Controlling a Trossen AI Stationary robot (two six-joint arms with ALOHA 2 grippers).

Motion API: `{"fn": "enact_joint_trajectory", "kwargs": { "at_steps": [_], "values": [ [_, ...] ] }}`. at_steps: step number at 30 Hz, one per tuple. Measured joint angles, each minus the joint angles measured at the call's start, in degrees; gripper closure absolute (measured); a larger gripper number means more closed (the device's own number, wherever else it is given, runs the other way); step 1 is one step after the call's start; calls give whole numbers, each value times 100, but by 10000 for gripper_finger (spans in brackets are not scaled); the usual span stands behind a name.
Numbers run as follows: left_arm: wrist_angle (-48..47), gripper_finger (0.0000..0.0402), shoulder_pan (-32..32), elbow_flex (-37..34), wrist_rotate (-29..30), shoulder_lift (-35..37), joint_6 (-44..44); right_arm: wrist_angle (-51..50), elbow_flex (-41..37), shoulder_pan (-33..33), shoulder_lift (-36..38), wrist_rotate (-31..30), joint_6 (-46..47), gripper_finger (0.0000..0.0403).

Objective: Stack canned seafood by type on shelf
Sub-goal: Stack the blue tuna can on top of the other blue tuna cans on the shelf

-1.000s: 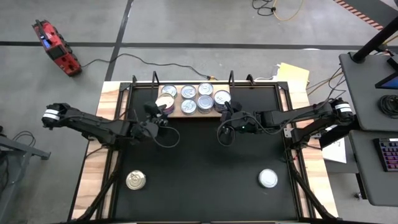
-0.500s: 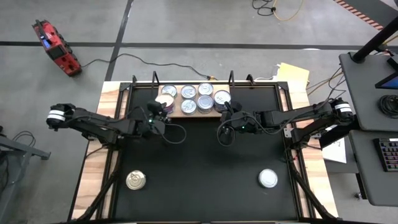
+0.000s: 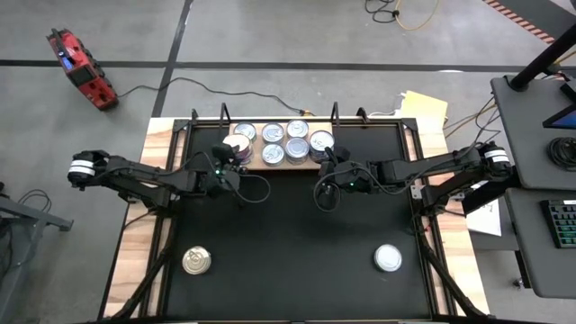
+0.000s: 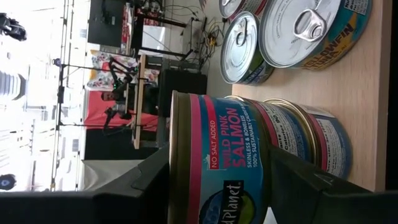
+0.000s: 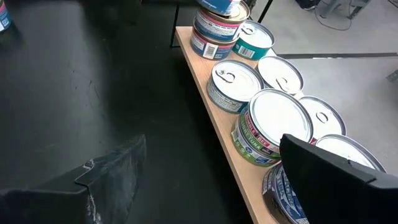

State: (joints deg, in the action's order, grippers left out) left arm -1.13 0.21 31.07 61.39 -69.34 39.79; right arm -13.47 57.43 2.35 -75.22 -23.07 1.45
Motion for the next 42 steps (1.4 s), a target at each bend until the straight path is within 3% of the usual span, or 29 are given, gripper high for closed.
{"fn": "enact_joint_trajectory", "kwargs": {
  "at_steps": [13,30,42],
  "values": [
    [315,206,11,0,-87,-2,-182,2,-24,0,0,0,0,48],
    [318,116,95,61,-35,-2,-697,2,-24,0,0,4,-3,49],
    [269,105,308,109,-36,-2,-756,0,-24,0,0,4,0,48]
  ]
}}
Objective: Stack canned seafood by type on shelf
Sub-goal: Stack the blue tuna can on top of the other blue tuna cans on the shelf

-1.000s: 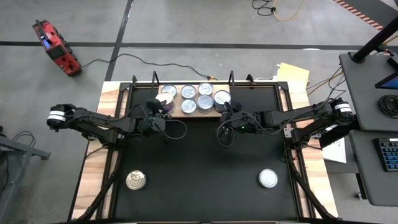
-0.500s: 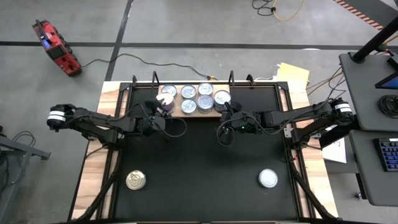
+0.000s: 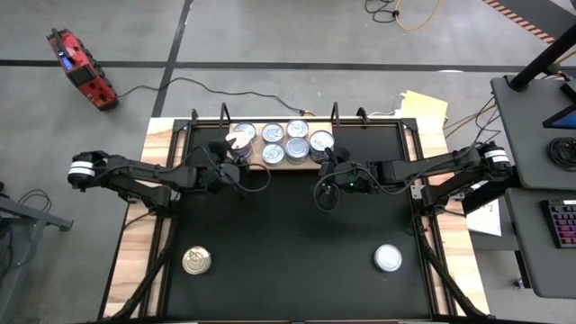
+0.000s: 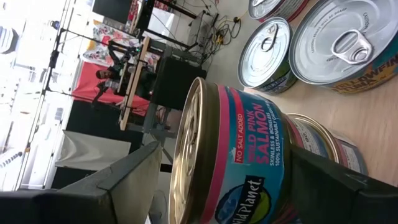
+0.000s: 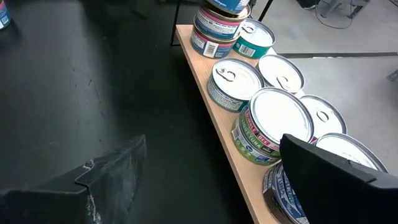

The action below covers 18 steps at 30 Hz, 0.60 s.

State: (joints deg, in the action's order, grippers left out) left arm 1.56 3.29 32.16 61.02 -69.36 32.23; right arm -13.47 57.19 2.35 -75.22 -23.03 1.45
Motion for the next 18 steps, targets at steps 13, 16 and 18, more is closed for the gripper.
{"fn": "enact_joint_trajectory", "kwargs": {
  "at_steps": [13,16,18],
  "values": [
    [-1339,105,277,452,-380,2,-1256,-2,0,0,0,0,-2,48],
    [-1471,105,289,511,-315,0,-1266,-2,0,0,0,0,-2,48],
    [-1469,105,284,547,-355,0,-1265,-2,0,0,0,0,-2,48]
  ]
}}
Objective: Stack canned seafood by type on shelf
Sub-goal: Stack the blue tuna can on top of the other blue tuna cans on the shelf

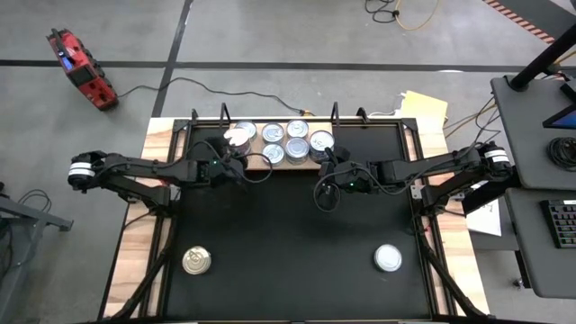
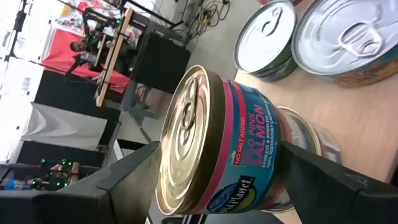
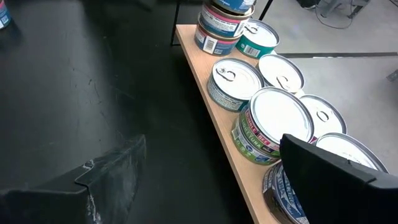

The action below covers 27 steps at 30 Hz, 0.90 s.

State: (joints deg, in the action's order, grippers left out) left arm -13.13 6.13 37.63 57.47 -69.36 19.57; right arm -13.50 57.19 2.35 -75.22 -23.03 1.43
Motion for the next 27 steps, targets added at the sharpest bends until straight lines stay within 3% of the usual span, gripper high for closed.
{"fn": "enact_joint_trajectory", "kwargs": {
  "at_steps": [17,27],
  "values": [
    [-197,105,-2,22,-15,0,-470,-2,0,0,0,0,0,49],
    [-1135,105,-2,404,-125,2,-1475,0,0,0,0,0,2,49]
  ]
}}
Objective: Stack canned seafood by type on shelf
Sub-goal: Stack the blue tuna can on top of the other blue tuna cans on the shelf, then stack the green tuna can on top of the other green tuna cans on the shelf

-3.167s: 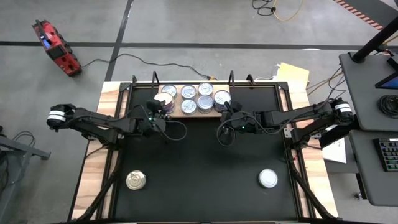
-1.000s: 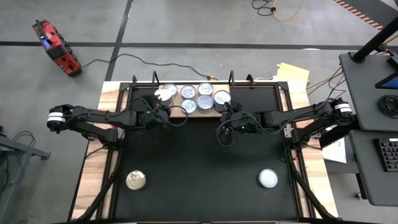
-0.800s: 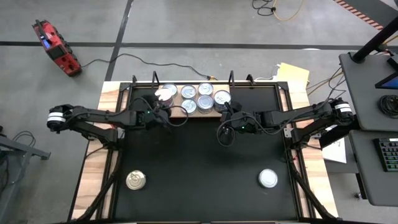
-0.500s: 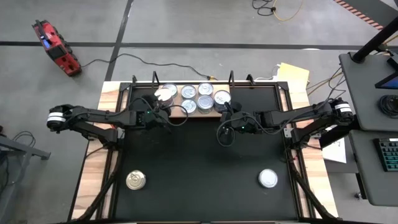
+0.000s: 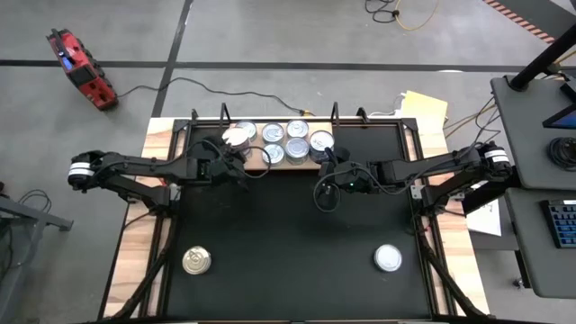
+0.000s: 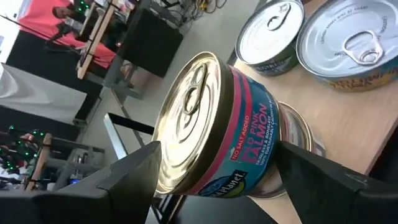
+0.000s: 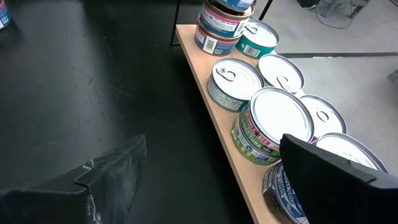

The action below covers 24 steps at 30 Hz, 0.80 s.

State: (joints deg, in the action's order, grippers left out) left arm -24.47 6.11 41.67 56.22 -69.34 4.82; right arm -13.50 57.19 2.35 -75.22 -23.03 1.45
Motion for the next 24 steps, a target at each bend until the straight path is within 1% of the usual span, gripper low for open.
{"fn": "enact_joint_trajectory", "kwargs": {
  "at_steps": [2,6,8,13,19,24],
  "values": [
    [-10,105,2,0,-65,0,-17,0,0,0,0,1,0,48],
    [-17,105,17,0,-562,1,-196,2,0,0,0,1,0,48],
    [-24,105,17,26,-666,2,-256,1,0,-1,0,1,0,48],
    [-174,105,17,108,-701,4,-254,1,0,0,0,2,1,48],
    [-499,105,17,276,-591,4,-243,2,0,0,0,2,2,48],
    [-583,105,17,348,-578,4,-243,0,0,-2,0,2,2,48]
  ]
}}
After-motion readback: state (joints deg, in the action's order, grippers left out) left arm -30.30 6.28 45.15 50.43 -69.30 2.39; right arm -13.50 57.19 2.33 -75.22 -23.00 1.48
